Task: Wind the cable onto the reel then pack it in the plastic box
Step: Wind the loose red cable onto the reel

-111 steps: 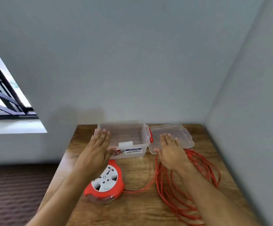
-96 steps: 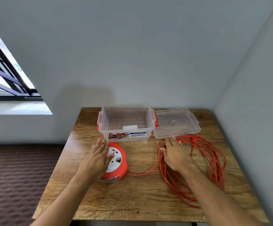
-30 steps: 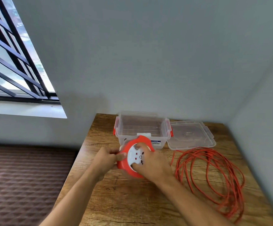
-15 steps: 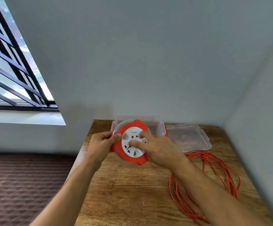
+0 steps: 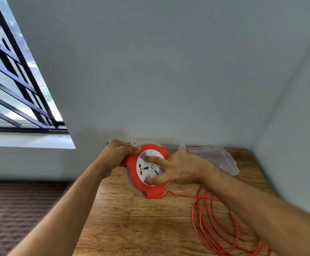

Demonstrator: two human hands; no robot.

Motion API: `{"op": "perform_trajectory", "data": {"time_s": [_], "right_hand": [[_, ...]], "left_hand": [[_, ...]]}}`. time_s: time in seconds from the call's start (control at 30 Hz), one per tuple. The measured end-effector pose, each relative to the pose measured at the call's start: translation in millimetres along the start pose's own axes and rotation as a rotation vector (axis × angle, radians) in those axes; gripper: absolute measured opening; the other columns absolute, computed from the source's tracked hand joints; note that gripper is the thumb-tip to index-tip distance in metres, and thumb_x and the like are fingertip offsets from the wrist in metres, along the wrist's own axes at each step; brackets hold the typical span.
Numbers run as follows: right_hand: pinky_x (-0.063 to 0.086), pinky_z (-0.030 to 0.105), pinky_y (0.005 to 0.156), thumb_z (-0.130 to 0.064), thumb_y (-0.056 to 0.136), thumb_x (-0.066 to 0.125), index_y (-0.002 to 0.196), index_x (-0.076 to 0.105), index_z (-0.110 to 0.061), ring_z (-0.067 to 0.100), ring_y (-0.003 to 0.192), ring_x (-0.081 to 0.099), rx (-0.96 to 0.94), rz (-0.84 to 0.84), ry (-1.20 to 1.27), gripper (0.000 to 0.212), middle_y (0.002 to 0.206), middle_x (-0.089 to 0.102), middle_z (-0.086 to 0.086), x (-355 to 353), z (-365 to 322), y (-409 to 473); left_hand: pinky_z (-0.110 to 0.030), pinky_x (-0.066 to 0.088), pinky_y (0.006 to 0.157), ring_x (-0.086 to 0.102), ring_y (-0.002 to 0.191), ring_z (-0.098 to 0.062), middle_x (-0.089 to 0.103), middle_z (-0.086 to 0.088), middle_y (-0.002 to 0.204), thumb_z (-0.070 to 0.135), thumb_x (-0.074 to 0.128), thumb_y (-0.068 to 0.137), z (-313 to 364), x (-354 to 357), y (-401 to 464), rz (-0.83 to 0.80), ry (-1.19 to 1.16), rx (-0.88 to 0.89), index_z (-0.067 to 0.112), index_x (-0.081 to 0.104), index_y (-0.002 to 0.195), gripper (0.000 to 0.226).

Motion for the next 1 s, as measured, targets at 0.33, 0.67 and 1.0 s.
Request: {"op": "perform_trajectory", "data": {"time_s": [0.33,0.67,1.0], "right_hand": [[0.054,0.037,0.054,-0.043,0.084,0.075,0.141,0.051,-0.042,0.03,0.061,0.067,0.338,0.09,-0.026,0.062,0.113,0.069,0.016,-8,0,12],[0.042,0.023,0.036,-0.028,0.096,0.064,0.126,0.043,-0.022,0.013,0.041,0.059,1.668,0.682,1.753,0.037,0.083,0.074,0.011,54,-12,-23],[0.058,0.04,0.059,-0.022,0.092,0.07,0.145,0.035,-0.048,0.032,0.101,0.067,0.295,0.051,0.132,0.069,0.153,0.042,0.014,9,6,-13]], "left_hand": [[-0.041,0.064,0.074,0.078,0.085,-0.029,0.083,-0.009,0.088,0.029,0.08,0.083,-2,3,-2,0.051,-0.009,0.055,0.015,0.085,0.09,0.017],[-0.045,0.066,0.076,0.078,0.088,-0.028,0.08,-0.01,0.095,0.026,0.08,0.084,-28,26,-29,0.232,-0.191,0.099,0.026,0.08,0.086,0.003],[-0.027,0.059,0.059,0.074,0.066,-0.019,0.081,-0.008,0.074,0.017,0.073,0.09,-18,7,-12,0.13,-0.22,0.025,0.013,0.082,0.081,0.014]]}}
Point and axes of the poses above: each hand's wrist, its own y-axis towards the middle knuckle, its own x-axis out of the palm, z = x × y, the point moved 7 cm from there along y, towards the middle knuckle
